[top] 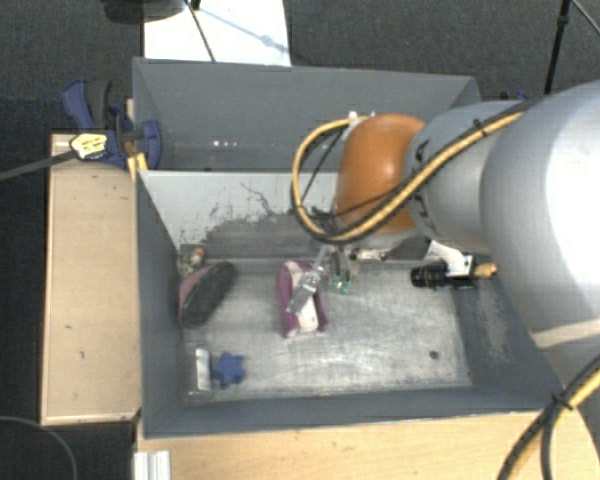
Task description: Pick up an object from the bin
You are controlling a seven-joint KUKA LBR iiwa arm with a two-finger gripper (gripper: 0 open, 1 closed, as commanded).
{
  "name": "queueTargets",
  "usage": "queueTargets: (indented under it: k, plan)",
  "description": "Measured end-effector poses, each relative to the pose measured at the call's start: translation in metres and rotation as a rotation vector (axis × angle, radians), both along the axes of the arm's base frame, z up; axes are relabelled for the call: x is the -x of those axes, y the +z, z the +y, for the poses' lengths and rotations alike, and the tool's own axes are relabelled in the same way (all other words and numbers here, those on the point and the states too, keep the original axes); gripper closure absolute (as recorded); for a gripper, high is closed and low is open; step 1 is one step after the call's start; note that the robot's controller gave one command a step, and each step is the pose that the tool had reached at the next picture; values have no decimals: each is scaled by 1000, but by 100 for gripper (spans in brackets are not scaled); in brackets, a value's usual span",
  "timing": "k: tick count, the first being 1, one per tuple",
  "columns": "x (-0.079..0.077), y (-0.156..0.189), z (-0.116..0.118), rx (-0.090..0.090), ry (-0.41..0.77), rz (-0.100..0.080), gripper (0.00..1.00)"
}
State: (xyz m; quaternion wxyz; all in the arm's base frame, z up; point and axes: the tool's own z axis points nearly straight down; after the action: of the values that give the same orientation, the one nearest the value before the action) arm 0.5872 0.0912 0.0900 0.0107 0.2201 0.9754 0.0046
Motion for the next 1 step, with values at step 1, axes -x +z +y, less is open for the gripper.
queueTargets:
  k: [1]
  plan:
    - [-1, 75, 9, 2, 18, 12, 0]
